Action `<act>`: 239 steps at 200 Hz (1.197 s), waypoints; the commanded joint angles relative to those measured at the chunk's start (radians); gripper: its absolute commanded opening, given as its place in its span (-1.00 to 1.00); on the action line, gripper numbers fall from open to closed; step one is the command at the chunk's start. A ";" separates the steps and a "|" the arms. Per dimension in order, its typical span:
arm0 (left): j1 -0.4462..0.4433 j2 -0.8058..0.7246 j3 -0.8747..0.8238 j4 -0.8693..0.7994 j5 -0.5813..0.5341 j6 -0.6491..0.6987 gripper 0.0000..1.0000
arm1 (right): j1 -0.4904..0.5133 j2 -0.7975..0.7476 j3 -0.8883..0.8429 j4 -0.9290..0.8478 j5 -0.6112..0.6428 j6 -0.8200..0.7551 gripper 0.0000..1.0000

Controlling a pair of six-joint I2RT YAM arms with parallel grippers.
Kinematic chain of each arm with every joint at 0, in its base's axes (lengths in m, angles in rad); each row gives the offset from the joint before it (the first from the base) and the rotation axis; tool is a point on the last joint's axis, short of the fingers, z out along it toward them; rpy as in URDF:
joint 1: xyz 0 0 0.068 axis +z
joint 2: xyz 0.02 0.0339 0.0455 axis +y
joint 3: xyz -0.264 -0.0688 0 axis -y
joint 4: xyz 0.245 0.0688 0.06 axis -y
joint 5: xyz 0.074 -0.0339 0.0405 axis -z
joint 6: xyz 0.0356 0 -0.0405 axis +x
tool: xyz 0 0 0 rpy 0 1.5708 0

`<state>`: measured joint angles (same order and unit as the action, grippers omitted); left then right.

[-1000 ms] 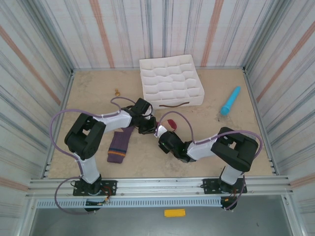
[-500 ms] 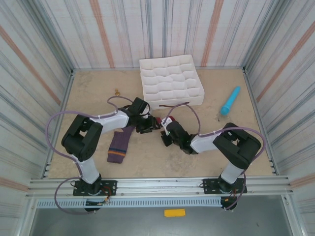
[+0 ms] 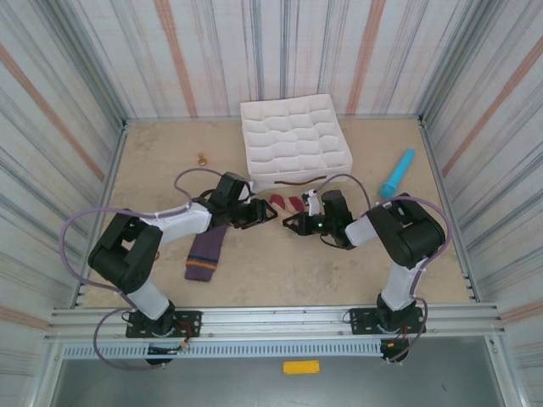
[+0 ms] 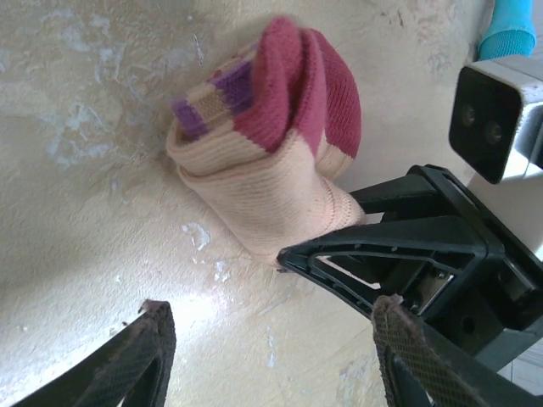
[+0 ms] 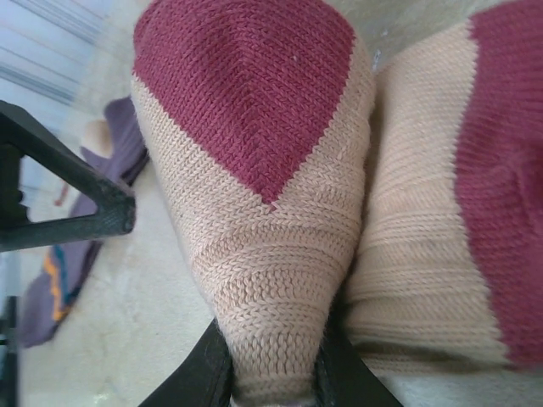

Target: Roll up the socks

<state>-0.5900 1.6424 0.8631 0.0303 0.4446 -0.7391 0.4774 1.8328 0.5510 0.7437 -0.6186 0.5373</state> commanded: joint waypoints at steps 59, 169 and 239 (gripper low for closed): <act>-0.030 0.117 -0.005 0.186 -0.067 -0.054 0.18 | -0.109 0.148 -0.026 -0.271 -0.164 0.276 -1.00; -0.048 0.276 0.064 0.246 -0.123 -0.119 0.09 | -0.108 0.104 0.023 -0.419 -0.130 0.360 -0.99; -0.039 0.258 0.139 0.001 -0.152 -0.079 -0.83 | -0.076 -0.111 0.005 -0.561 0.017 0.224 -0.40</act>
<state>-0.6483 1.9018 0.9775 0.2356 0.3725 -0.8558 0.3775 1.7947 0.5972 0.5072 -0.7738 0.8436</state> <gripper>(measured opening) 0.125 0.237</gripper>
